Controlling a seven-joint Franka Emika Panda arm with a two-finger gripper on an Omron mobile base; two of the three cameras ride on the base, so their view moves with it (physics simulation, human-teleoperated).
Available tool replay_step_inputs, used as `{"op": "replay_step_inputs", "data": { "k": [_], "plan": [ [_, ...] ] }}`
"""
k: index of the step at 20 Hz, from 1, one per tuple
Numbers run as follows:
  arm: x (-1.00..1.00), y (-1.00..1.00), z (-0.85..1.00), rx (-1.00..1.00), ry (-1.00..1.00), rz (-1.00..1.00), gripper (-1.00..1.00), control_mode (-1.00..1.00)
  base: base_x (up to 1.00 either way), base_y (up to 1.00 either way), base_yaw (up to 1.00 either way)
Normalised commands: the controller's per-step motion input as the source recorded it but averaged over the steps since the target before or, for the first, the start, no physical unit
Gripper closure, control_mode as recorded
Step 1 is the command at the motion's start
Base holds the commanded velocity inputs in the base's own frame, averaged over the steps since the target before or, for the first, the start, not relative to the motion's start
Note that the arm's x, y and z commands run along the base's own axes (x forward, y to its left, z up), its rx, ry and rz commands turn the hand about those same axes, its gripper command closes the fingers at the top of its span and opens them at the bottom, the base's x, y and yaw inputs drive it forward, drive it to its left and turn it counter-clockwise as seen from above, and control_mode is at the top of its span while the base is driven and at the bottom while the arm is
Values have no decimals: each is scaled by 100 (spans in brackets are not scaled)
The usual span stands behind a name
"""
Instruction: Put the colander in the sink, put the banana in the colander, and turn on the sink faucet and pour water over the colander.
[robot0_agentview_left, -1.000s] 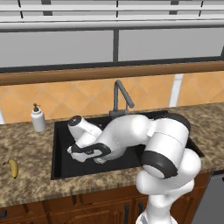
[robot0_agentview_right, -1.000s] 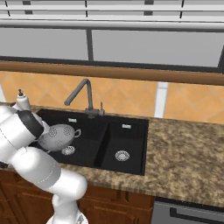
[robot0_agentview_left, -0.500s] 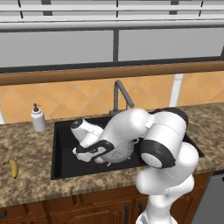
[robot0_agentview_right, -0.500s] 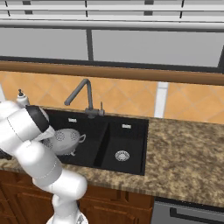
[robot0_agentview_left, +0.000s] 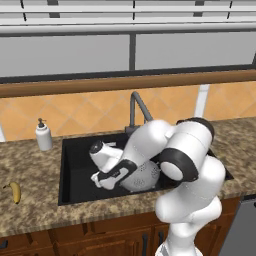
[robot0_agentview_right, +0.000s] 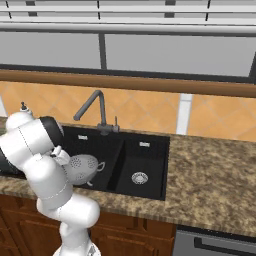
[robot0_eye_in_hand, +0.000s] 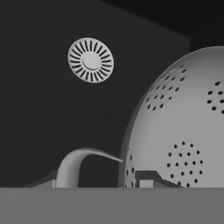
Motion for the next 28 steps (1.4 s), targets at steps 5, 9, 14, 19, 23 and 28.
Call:
{"op": "replay_step_inputs", "data": {
  "k": [5,9,14,19,23,28],
  "plan": [
    [0,-8,-38,0,0,0,100,-100,0,0,0],
    [0,0,-36,0,0,0,100,-100,0,0,0],
    [0,0,-32,0,0,0,100,-100,0,0,0],
    [0,0,-30,1,0,0,100,-100,0,0,0],
    [0,0,-25,0,0,0,100,-100,0,0,0],
    [0,0,-10,2,0,0,-100,-100,0,0,0]
  ]
}}
